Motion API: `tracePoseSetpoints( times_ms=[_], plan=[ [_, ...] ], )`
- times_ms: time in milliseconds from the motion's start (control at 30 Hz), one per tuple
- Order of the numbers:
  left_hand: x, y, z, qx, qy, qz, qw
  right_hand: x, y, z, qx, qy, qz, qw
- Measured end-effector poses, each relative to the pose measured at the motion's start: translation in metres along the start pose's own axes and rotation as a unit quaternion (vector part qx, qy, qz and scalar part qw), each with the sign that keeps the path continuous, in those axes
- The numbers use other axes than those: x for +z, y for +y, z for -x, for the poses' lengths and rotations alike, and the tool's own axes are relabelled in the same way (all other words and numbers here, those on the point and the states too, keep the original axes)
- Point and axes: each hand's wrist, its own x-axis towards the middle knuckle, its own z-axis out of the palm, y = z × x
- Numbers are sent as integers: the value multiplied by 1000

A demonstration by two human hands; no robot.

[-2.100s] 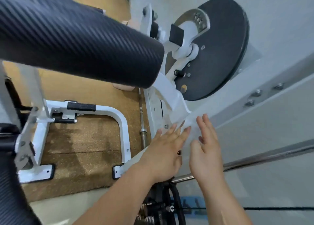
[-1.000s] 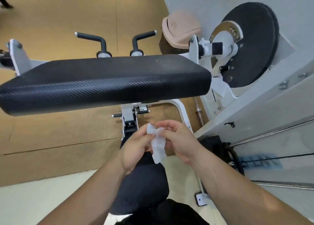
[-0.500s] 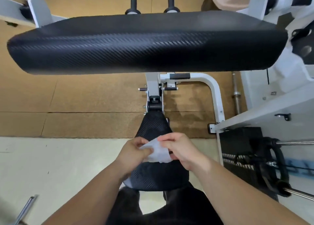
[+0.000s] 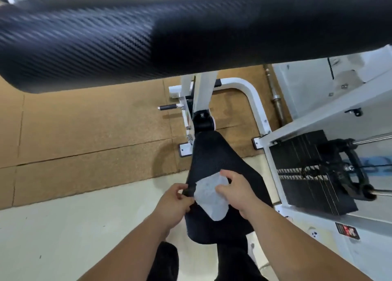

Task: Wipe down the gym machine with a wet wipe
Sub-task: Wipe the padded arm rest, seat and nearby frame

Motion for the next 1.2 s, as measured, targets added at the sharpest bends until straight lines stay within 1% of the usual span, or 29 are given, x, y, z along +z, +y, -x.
tracePoseSetpoints(
  times_ms=[67,133,167,267,300,333,400,467,533,567,600,667,700,733,767,800,867,933,1067,1133,1200],
  plan=[
    [-7,-8,-8,0,-10,-34,999,5,1,-5,7,49,-4,999],
    [-7,-11,-15,17,-12,-74,997,4,2,-11,-1,86,-7,996],
    [-6,-12,-19,28,-3,-93,995,3,3,-13,-3,90,-22,996],
    [5,-16,-30,56,48,-132,989,-2,13,-19,9,68,-107,992],
    [10,-18,-34,62,70,-141,986,-3,18,-21,7,64,-115,991],
    [15,-20,-37,65,94,-147,983,-3,24,-22,-1,69,-107,992],
    [22,-26,-45,56,137,-146,978,-3,39,-23,-37,98,-45,994],
    [27,-32,-52,41,169,-129,976,-6,55,-22,-76,131,25,988],
    [30,-38,-58,32,194,-111,974,-8,74,-17,-97,141,71,983],
    [32,-42,-62,27,203,-95,974,-9,82,-14,-105,153,120,975],
    [35,-44,-66,17,208,-71,975,-10,89,-10,-115,179,193,958],
    [44,-46,-75,-13,211,-13,977,-12,100,-4,-150,260,325,897],
    [50,-48,-79,-28,218,12,976,-11,103,-3,-176,294,360,868],
    [55,-49,-82,-37,236,28,971,-8,105,-1,-212,315,374,846],
    [59,-51,-85,-38,263,36,963,-4,104,-1,-253,319,376,833],
    [62,-53,-87,-35,294,36,955,3,102,-3,-291,306,381,822],
    [63,-56,-89,-26,337,31,941,21,93,-11,-329,256,416,808],
    [64,-59,-90,-17,357,28,933,39,83,-25,-319,215,449,807],
    [66,-63,-93,21,389,9,921,49,78,-62,-237,190,483,821],
    [67,-66,-94,29,397,4,917,46,87,-72,-238,172,496,817],
    [68,-65,-94,28,397,-4,917,41,101,-67,-261,158,509,805]
  ],
)
